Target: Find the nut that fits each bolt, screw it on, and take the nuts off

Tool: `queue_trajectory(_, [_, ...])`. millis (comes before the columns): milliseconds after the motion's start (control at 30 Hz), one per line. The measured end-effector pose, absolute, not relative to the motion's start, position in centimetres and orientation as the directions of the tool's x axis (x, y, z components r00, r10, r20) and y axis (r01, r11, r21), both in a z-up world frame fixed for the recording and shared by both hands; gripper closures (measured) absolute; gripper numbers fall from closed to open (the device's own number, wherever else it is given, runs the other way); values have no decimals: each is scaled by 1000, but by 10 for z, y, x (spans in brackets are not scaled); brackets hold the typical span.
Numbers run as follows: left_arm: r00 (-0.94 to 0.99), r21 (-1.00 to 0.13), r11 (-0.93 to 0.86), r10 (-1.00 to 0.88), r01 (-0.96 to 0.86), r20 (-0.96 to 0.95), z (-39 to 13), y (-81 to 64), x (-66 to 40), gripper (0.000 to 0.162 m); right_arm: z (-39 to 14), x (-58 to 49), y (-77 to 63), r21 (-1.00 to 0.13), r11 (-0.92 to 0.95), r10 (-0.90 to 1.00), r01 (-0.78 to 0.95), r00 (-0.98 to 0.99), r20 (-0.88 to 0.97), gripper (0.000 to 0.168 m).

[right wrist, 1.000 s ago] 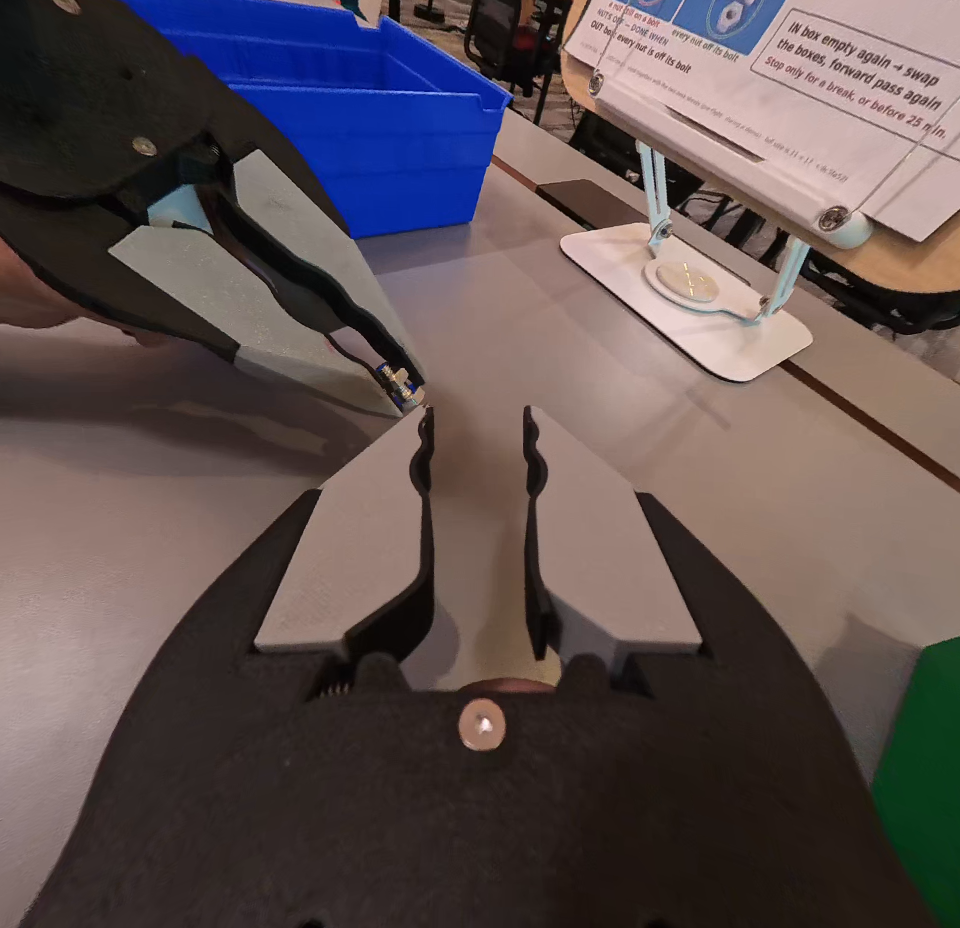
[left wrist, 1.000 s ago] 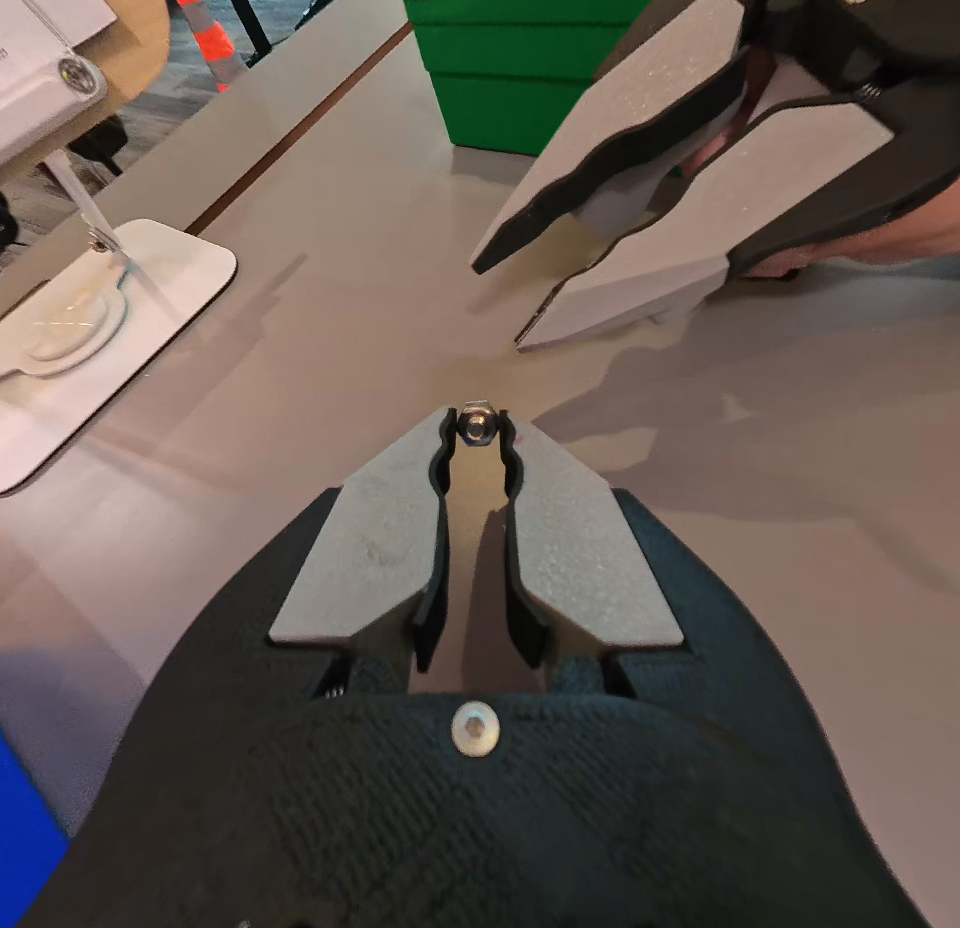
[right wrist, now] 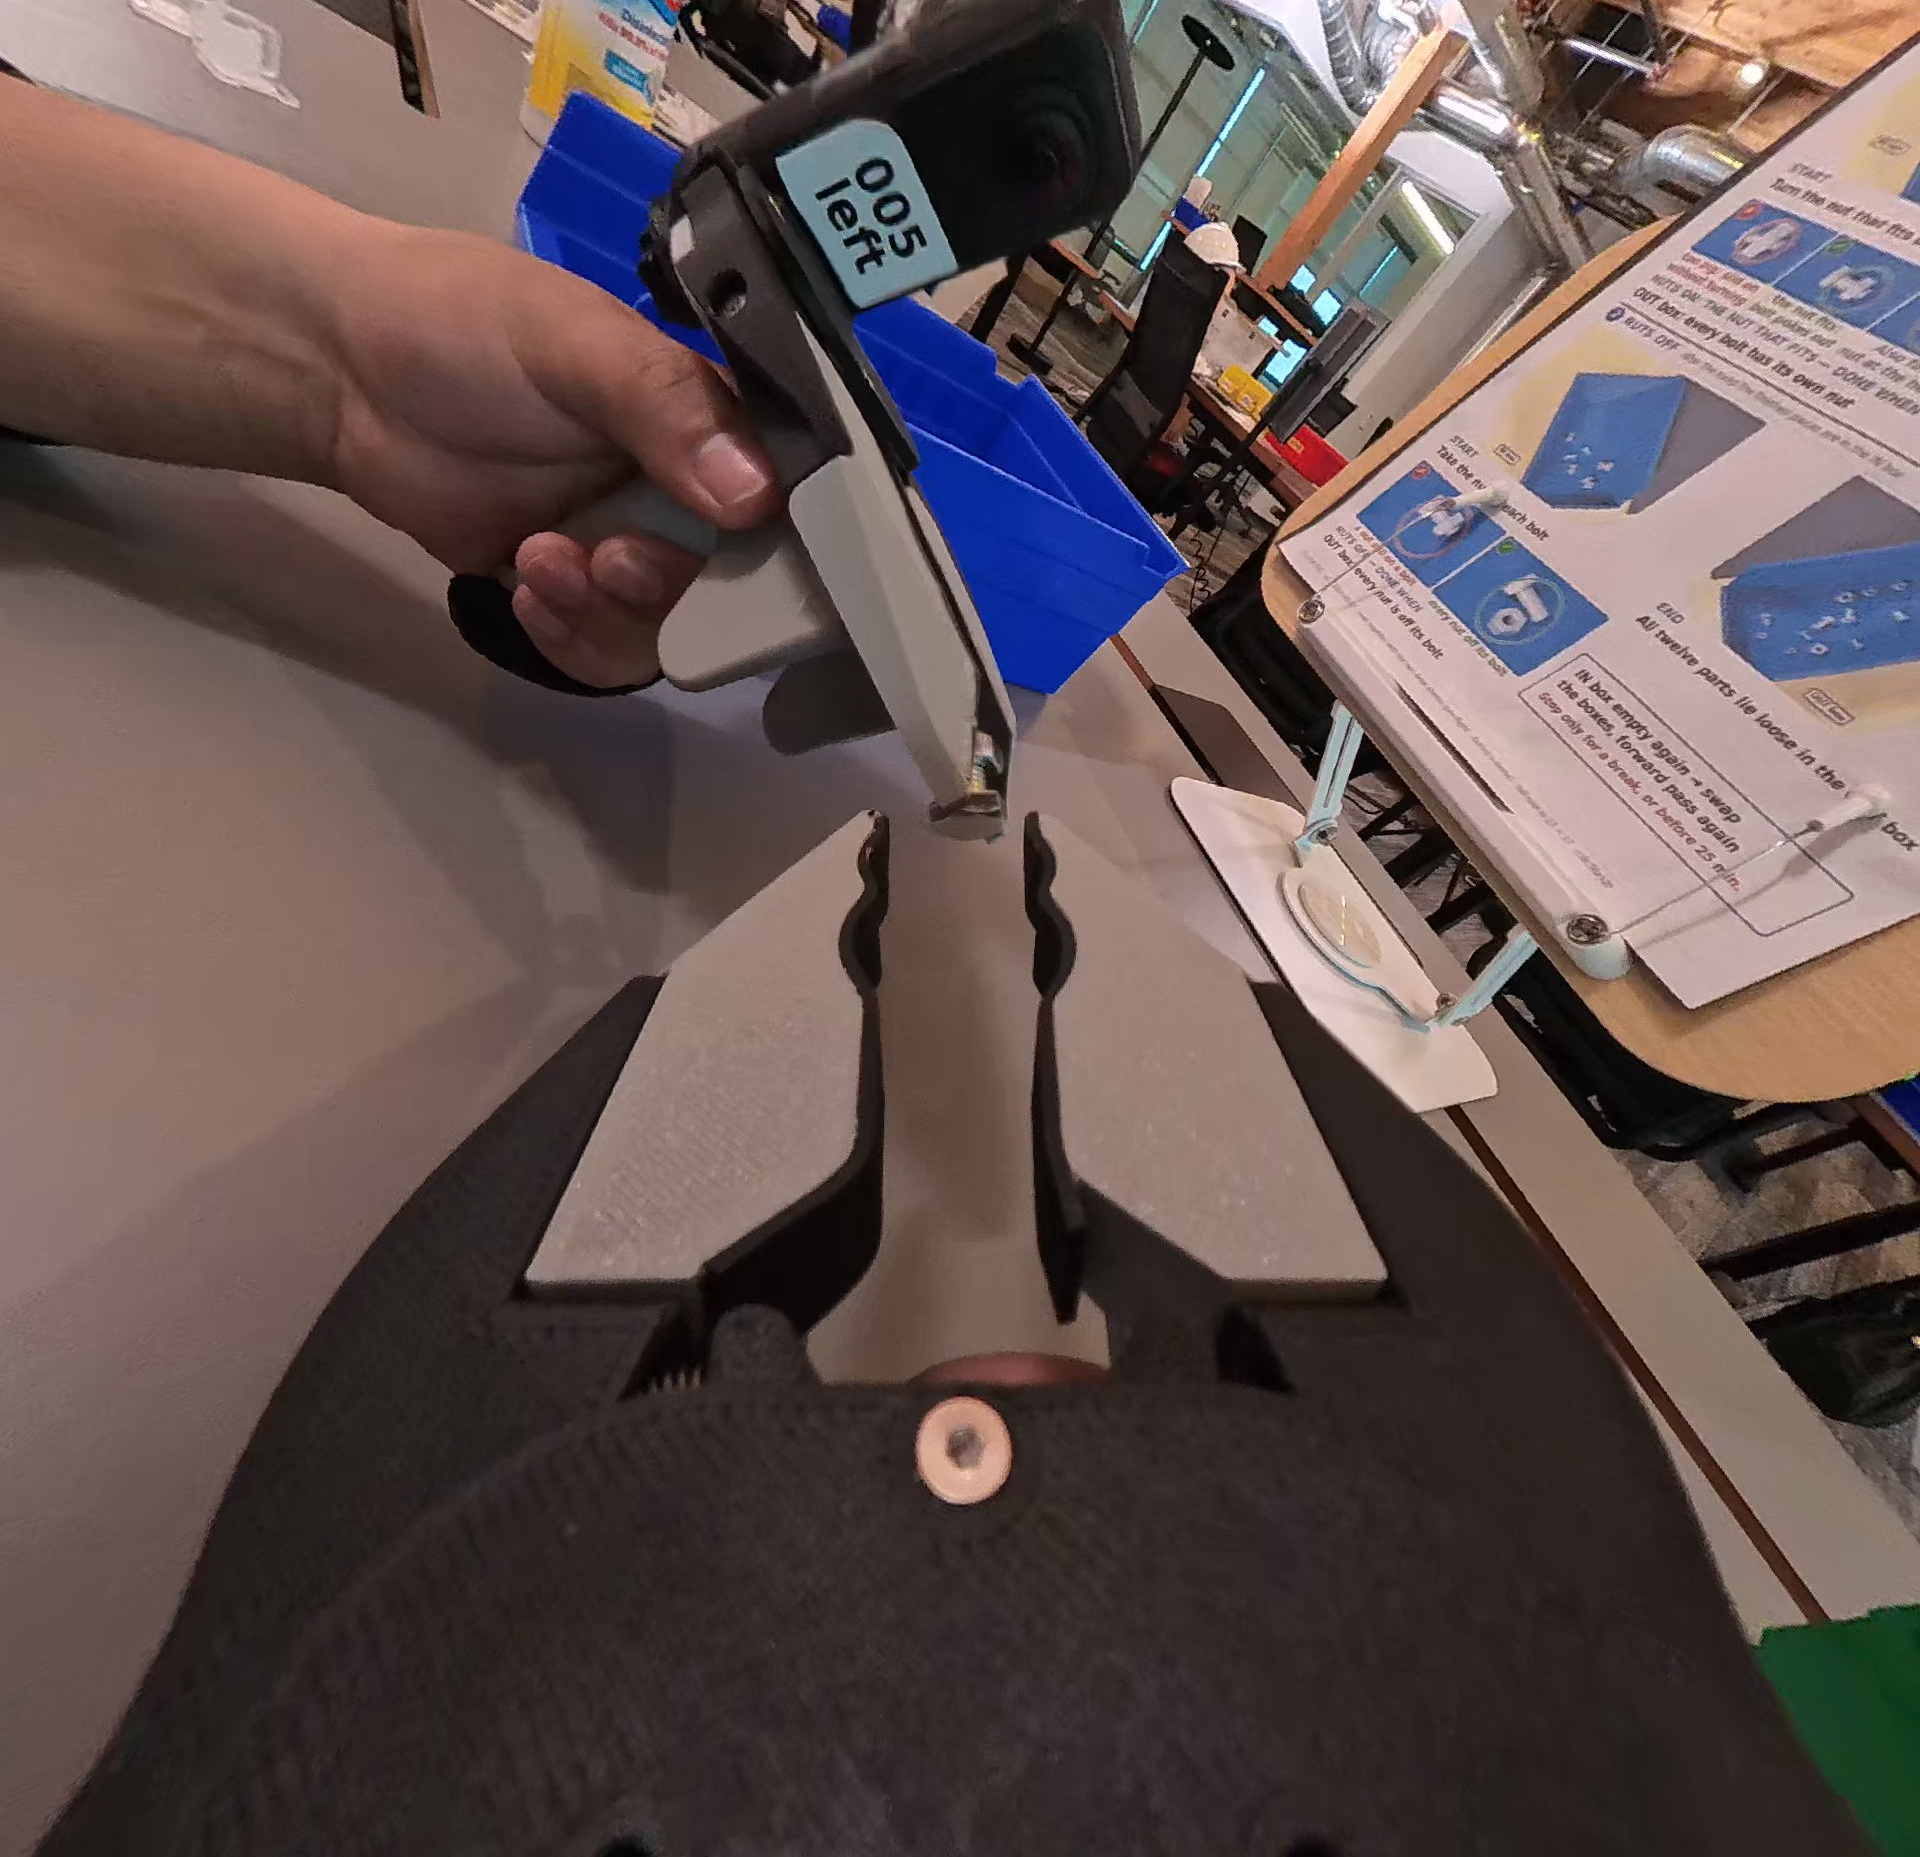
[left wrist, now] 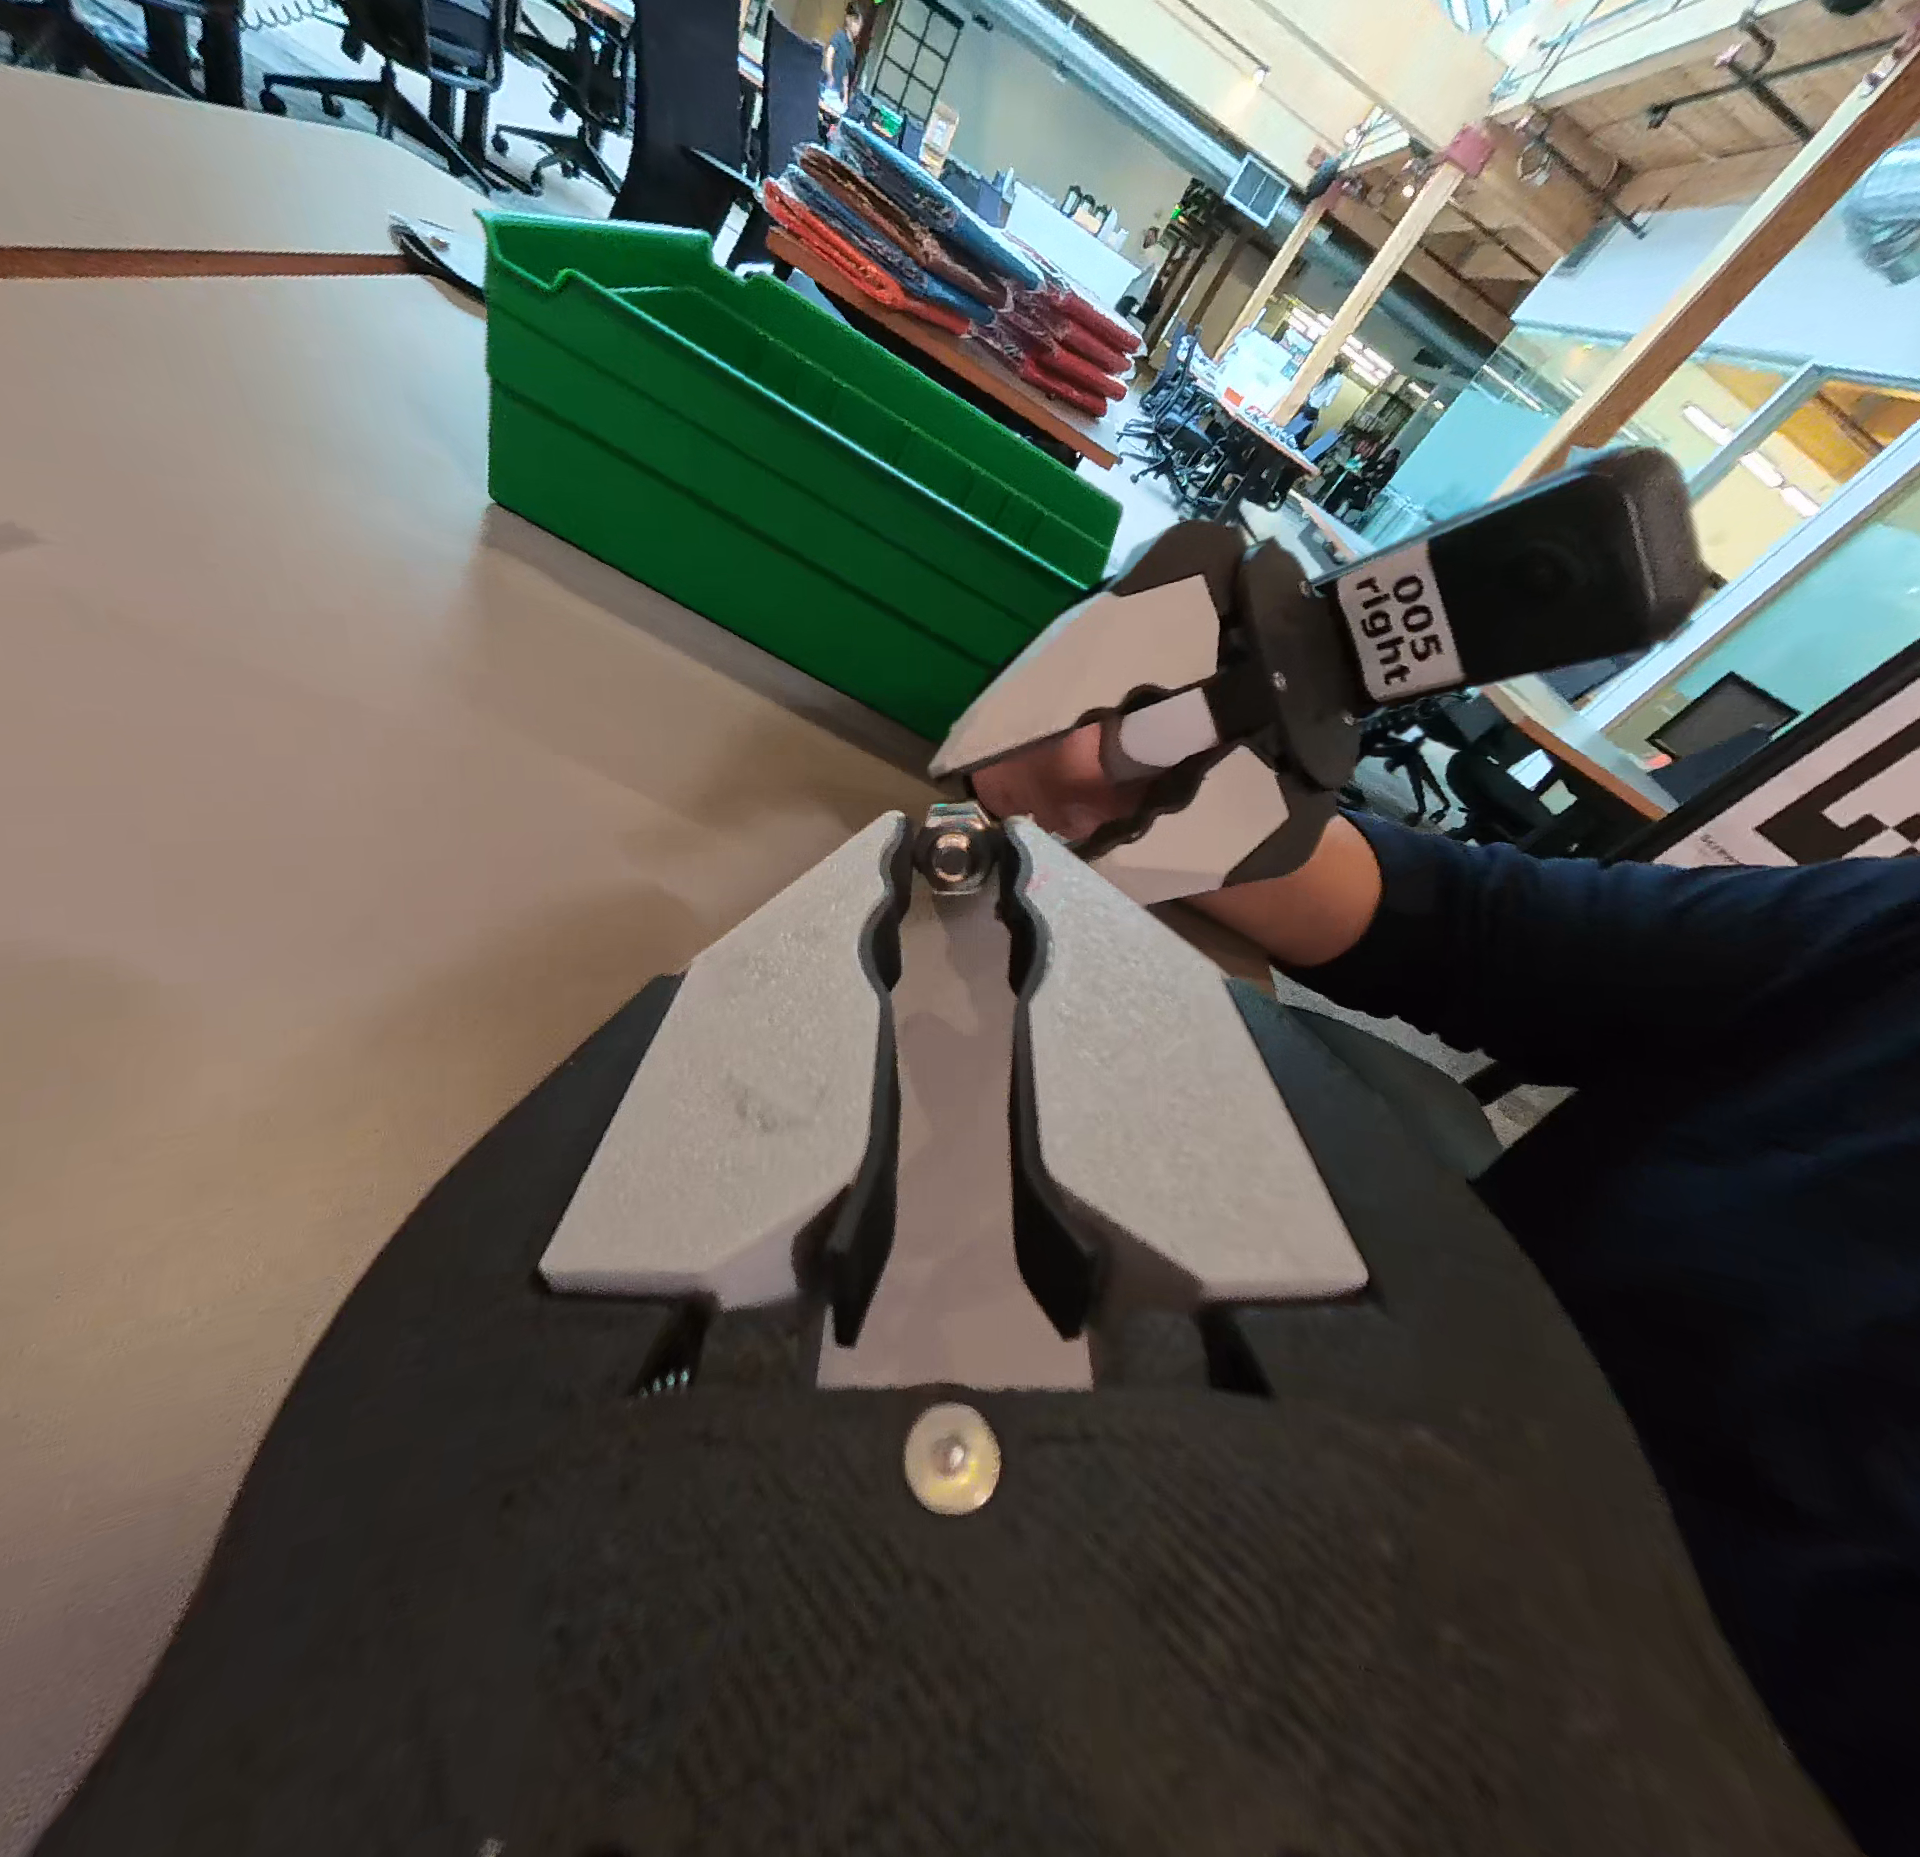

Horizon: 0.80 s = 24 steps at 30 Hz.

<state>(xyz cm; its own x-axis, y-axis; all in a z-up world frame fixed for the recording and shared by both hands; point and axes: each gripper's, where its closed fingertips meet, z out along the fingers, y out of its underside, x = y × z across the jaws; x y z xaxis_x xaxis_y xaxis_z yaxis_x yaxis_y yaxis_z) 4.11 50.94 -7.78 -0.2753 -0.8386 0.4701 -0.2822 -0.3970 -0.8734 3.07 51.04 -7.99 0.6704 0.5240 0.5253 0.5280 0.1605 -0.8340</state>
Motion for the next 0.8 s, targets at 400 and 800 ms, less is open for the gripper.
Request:
queue_trajectory(400, [-282,-865,-439,-821,-244,496,-70,512,41,148,-90,19,511,-850,136,560,509,668,490,159])
queue_trajectory(800, [-290,-887,-384,-845,-257,450,-71,508,40,148,-91,12,510,-900,103,612,424,686,393,162])
